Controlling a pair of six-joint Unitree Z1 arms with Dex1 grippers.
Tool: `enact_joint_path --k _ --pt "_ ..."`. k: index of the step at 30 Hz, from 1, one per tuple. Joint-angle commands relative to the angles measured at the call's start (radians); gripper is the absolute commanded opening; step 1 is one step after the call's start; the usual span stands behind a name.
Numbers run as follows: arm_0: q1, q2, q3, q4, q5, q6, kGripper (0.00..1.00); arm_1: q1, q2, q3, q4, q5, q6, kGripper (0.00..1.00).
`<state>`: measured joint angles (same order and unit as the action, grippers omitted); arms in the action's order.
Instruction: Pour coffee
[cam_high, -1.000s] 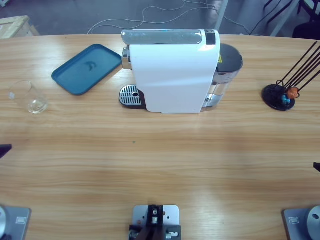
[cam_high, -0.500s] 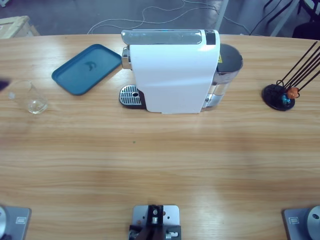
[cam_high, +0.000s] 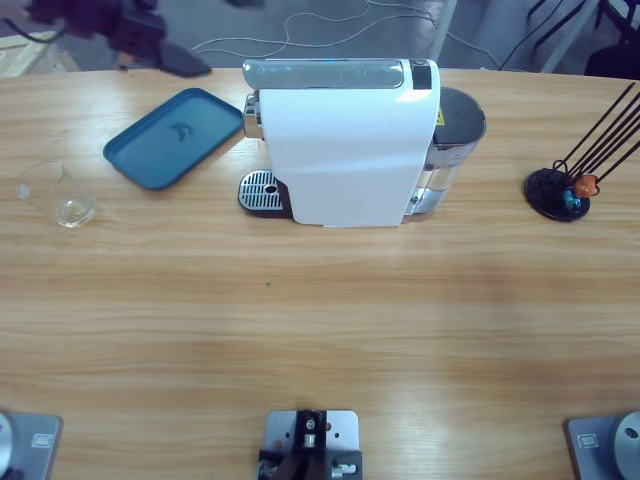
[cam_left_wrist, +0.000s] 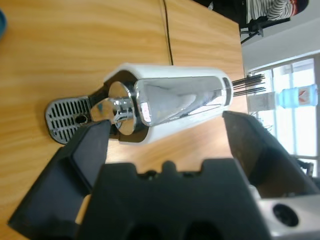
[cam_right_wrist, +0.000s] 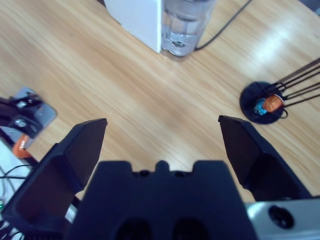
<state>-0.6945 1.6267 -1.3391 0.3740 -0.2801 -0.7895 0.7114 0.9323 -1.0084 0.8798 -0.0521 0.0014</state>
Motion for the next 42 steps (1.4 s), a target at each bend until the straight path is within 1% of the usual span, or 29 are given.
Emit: enact_joint_path --k 1,2,3,4,5,6,8,9,18,21,22,26,28,32,33,35,37,38,39,40,41,42 --pt "0.023 0.15 -0.036 -0.012 -0.138 -0.045 0.72 -0.007 -0.015 0.086 -0.053 -0.03 0.011 1.0" --pt "0.023 0.159 -0.045 -0.012 -0.146 -0.045 0.718 -0.007 -0.021 0.088 -0.053 -0.03 0.011 1.0" --pt "0.023 0.166 -0.053 -0.012 -0.15 -0.045 0.678 -0.007 -0.028 0.09 -0.053 -0.031 0.011 1.0" --pt "0.023 0.172 -0.061 -0.013 -0.15 -0.045 0.541 -0.007 -0.038 0.092 -0.053 -0.031 0.011 1.0" --pt "0.023 0.176 -0.066 -0.017 -0.148 -0.045 0.459 -0.007 -0.047 0.094 -0.053 -0.031 0.011 1.0" --pt "0.023 0.177 -0.066 -0.023 -0.146 -0.043 0.353 -0.007 -0.051 0.096 -0.053 -0.031 0.011 1.0" --pt "0.023 0.174 -0.066 -0.029 -0.145 -0.035 0.024 -0.007 -0.052 0.099 -0.055 -0.031 0.011 1.0" --pt "0.023 0.168 -0.064 -0.029 -0.138 -0.033 0.0 -0.007 -0.051 0.101 -0.056 -0.031 0.011 1.0" --pt "0.023 0.117 -0.046 -0.034 -0.11 0.023 0.0 -0.007 -0.046 0.116 -0.073 -0.029 0.012 1.0" --pt "0.02 0.111 -0.048 -0.067 -0.133 0.002 0.0 -0.007 -0.04 0.128 -0.089 -0.03 0.019 1.0" --pt "0.016 0.111 -0.049 -0.08 -0.142 -0.008 0.0 -0.007 -0.028 0.133 -0.091 -0.038 0.049 1.0" --pt "-0.007 0.099 -0.074 -0.095 -0.14 -0.025 0.0 -0.007 -0.028 0.138 -0.091 -0.155 0.139 0.992" --pt "-0.016 0.087 -0.092 -0.095 -0.135 -0.032 0.0 -0.007 -0.044 0.135 -0.091 -0.185 0.158 0.955" --pt "-0.034 0.065 -0.157 -0.093 -0.131 -0.034 0.0 -0.007 -0.07 0.105 -0.063 -0.282 0.172 0.945" --pt "-0.038 0.059 -0.173 -0.093 -0.13 -0.034 0.0 -0.007 -0.07 0.091 -0.055 -0.294 0.179 0.938" --pt "-0.046 0.042 -0.19 -0.089 -0.124 -0.033 0.0 -0.007 -0.047 0.068 -0.034 -0.288 0.18 0.914" --pt "-0.053 0.023 -0.188 -0.08 -0.118 -0.014 0.0 -0.007 -0.011 0.069 -0.026 -0.281 0.184 0.912" --pt "-0.06 0.014 -0.185 -0.068 -0.103 0.015 0.0 -0.007 -0.004 0.07 -0.032 -0.281 0.188 0.913" --pt "-0.077 0.002 -0.183 -0.043 -0.058 0.077 0.0 -0.007 -0.002 0.073 -0.054 -0.282 0.195 0.92" --pt "-0.112 -0.014 -0.181 0.001 0.014 0.23 0.322 -0.007 0.009 0.08 -0.08 -0.279 0.203 0.915" --pt "-0.144 -0.029 -0.176 0.046 0.078 0.381 0.613 -0.007 0.037 0.09 -0.108 -0.276 0.204 0.891" --pt "-0.184 -0.048 -0.163 0.086 0.166 0.524 0.733 -0.007 0.08 0.103 -0.141 -0.273 0.204 0.885"
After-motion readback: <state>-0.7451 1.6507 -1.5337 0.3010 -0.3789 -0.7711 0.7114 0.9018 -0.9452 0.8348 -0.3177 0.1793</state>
